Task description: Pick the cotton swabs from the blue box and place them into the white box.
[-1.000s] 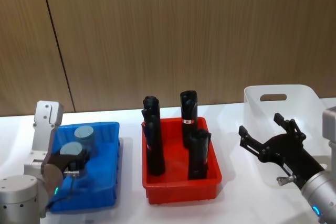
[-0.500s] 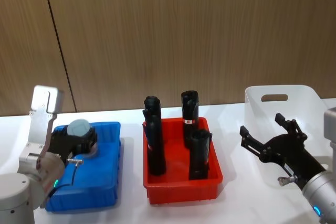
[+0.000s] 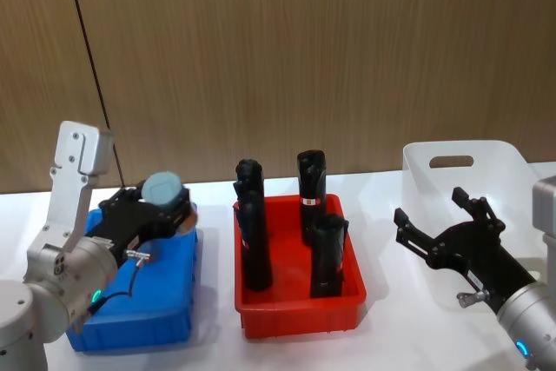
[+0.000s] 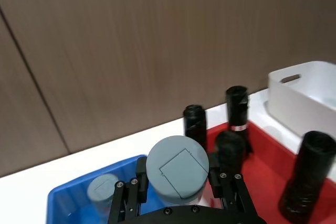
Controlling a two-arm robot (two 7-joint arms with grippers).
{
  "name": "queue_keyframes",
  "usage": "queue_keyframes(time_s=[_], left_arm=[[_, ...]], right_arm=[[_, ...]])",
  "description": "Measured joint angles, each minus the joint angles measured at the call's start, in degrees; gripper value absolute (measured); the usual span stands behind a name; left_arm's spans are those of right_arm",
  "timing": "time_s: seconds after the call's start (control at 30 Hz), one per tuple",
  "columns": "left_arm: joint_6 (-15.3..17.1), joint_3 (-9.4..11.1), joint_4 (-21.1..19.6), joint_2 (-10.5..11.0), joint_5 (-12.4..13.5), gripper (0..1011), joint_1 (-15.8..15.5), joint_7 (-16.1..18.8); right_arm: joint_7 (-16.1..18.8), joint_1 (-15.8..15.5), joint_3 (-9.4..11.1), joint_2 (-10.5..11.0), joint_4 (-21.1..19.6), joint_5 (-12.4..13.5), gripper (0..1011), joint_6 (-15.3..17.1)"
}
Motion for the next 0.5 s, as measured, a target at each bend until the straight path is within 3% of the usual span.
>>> queue_keyframes(time_s=[0.5], left_arm=[[-0.7,0.5,-1.3,0.4,-2.1,669,-1.2,-12.4]], right_arm=[[0.0,0.0,0.0,0.0,0.0,0.0,1002,0.0]])
